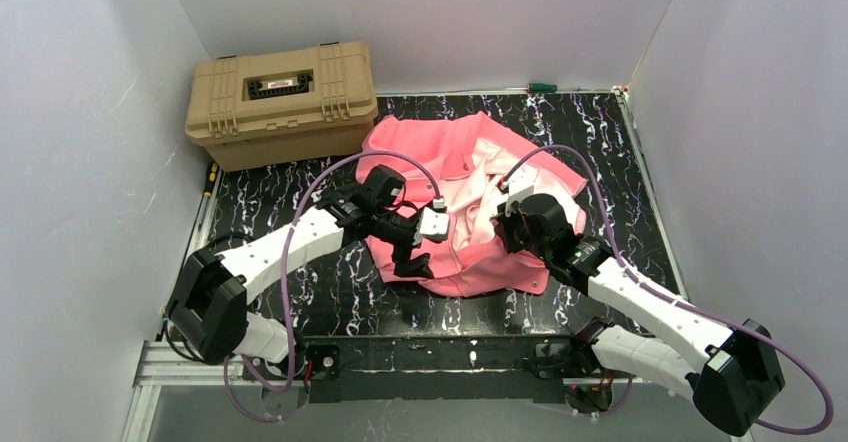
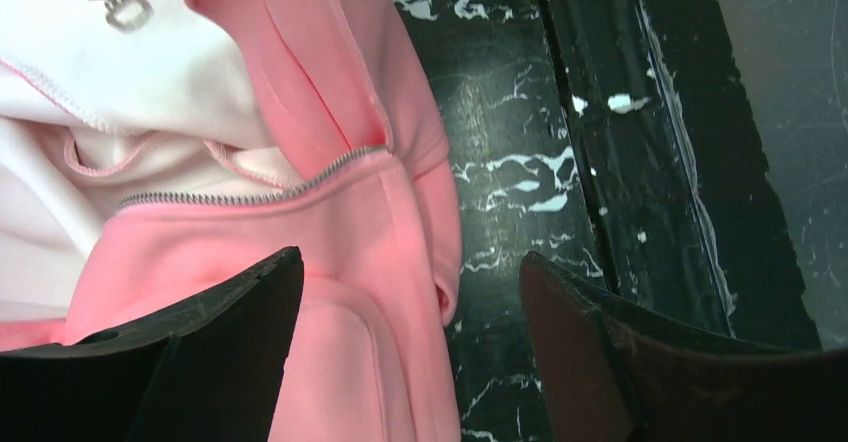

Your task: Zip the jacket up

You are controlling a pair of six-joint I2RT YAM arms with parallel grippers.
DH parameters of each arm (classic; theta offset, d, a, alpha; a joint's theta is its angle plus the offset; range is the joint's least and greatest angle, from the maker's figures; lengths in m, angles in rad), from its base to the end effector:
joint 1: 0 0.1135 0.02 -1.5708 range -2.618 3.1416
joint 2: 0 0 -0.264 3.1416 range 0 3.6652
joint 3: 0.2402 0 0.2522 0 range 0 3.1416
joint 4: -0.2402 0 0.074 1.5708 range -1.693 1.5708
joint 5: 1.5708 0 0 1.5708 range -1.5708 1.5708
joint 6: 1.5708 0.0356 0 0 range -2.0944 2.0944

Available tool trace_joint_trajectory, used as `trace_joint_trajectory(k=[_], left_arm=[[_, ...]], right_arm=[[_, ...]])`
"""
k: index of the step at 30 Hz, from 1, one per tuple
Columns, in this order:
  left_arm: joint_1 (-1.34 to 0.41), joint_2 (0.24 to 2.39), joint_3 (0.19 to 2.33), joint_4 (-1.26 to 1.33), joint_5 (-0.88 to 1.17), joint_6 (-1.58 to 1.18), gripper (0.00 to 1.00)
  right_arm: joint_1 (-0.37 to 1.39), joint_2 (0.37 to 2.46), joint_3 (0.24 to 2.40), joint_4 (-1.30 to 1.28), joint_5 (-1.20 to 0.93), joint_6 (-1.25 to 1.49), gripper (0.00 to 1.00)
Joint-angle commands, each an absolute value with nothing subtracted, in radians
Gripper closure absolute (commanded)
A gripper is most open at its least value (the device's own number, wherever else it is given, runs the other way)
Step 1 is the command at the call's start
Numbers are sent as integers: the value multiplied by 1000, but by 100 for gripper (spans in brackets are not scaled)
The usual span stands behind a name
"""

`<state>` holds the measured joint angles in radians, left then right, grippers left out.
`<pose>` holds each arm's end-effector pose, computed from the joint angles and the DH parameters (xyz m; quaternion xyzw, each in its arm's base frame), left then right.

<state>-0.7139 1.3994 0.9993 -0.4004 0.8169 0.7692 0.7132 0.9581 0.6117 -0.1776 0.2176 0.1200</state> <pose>0.2040 -0.2111 0.2629 0.6845 0.5264 -0.3584 0.3548 0.1662 0.1336 0.2483 -0.1997 0.8393 0.1151 0.4924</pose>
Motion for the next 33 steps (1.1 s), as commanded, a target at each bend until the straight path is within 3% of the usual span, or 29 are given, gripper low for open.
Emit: trace_joint_trajectory(k=[1,7,16,27,33], left_arm=[[-728,1401,966,-193,858,606,22],[-716,1484,924,28,868,319,22],[-722,1548,802,240,843,190,21],[-795,1600,677,416,663,509,18],[-805,1630,689,446,575,518,36]], right_arm=[[709,951,606,-97,119,90,99],[710,921,599,-79,52,85,99],[707,947,618,-133,45,56,99],[663,984,663,-160,20,37,99],[641,989,671,-164,6,40,99]])
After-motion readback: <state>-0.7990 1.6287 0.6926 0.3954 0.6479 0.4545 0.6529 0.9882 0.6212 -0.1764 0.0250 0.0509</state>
